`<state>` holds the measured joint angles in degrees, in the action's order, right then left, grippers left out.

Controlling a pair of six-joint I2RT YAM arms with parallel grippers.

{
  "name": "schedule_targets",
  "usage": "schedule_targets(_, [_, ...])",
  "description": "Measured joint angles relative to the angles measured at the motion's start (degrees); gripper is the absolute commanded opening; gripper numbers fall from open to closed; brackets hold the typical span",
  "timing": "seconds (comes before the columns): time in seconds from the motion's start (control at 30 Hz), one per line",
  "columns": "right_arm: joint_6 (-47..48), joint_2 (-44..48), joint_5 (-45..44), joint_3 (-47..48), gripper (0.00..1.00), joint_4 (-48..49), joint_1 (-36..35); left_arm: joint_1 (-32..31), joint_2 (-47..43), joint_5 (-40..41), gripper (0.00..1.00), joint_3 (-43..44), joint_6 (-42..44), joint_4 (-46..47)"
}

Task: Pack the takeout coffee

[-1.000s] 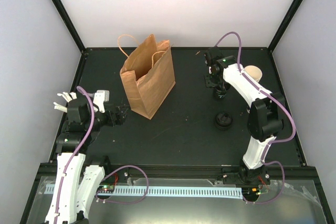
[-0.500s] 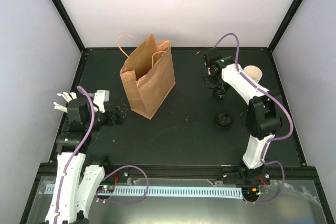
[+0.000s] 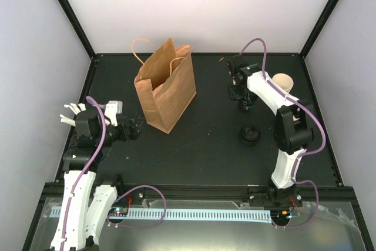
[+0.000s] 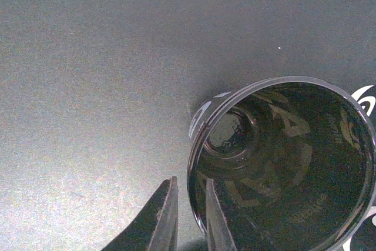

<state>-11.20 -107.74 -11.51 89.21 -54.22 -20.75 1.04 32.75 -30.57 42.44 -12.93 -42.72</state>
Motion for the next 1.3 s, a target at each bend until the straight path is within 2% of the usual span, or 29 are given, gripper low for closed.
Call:
schedule_targets(0.57, [-0.3, -0.2, 0.0, 0.0, 0.15, 0.0, 0.5, 0.0, 0.0, 0.0, 0.99, 0.0, 0.0, 0.0])
schedule_targets(0.87, [-0.2, -0.2, 0.0, 0.0, 0.01, 0.0, 0.5, 0.0, 0.0, 0.0, 0.99, 0.0, 0.0, 0.0])
schedule_targets(1.3, [0.1, -0.1, -0.4, 0.4, 0.01, -1.6, 0.5, 0.0, 0.0, 0.0, 0.99, 0.0, 0.0, 0.0])
